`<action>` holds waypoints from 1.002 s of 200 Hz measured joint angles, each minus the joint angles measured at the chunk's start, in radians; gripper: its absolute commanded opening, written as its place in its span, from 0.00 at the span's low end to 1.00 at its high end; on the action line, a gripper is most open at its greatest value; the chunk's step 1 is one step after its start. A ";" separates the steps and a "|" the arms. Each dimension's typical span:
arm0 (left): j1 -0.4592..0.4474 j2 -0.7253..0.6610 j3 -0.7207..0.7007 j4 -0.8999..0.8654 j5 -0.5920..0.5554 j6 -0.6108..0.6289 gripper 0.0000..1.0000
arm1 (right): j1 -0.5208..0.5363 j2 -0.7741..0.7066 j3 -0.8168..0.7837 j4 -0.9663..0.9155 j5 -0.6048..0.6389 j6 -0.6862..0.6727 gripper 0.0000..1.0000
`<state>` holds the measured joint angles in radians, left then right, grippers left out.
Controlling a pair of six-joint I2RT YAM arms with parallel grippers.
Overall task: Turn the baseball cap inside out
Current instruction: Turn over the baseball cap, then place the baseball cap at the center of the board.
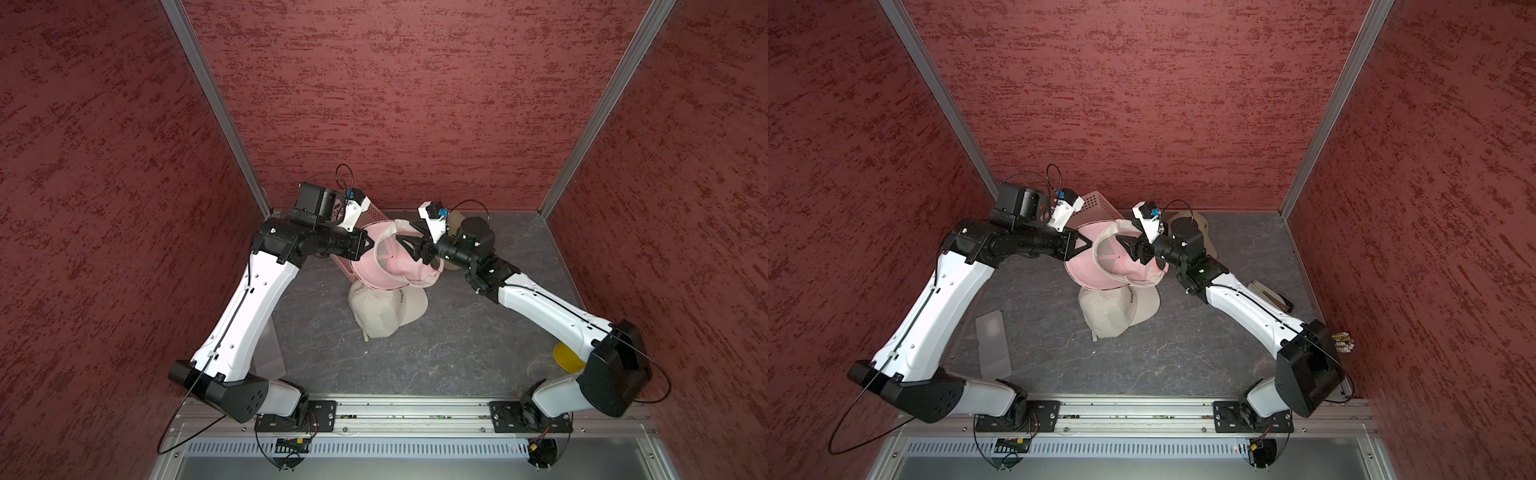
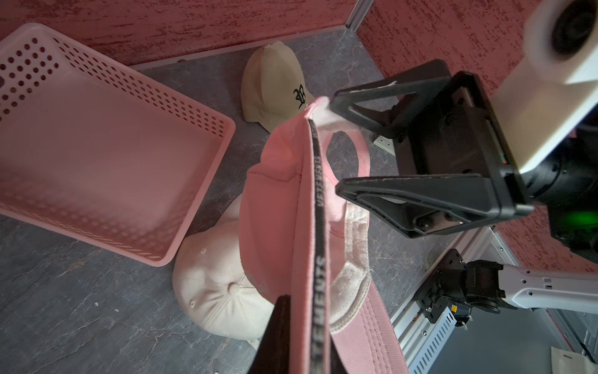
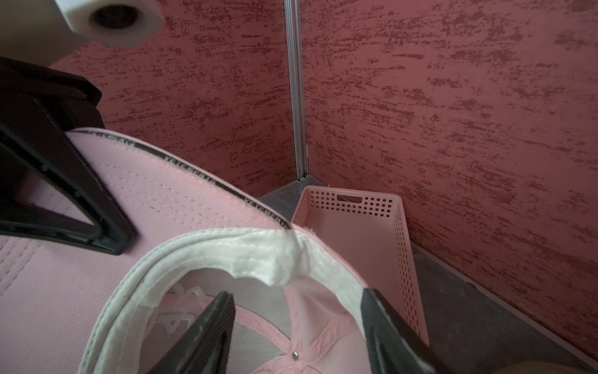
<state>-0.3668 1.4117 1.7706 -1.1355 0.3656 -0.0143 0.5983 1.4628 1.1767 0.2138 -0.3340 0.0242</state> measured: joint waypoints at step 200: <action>-0.024 0.202 0.132 0.087 -0.170 -0.248 0.00 | 0.378 0.061 0.208 -0.352 0.452 -0.358 0.62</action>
<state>-0.3908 1.6138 1.9030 -1.0481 0.1959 -0.2623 0.9760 1.5238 1.3849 -0.1379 0.1181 -0.3336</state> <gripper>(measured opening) 0.093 0.668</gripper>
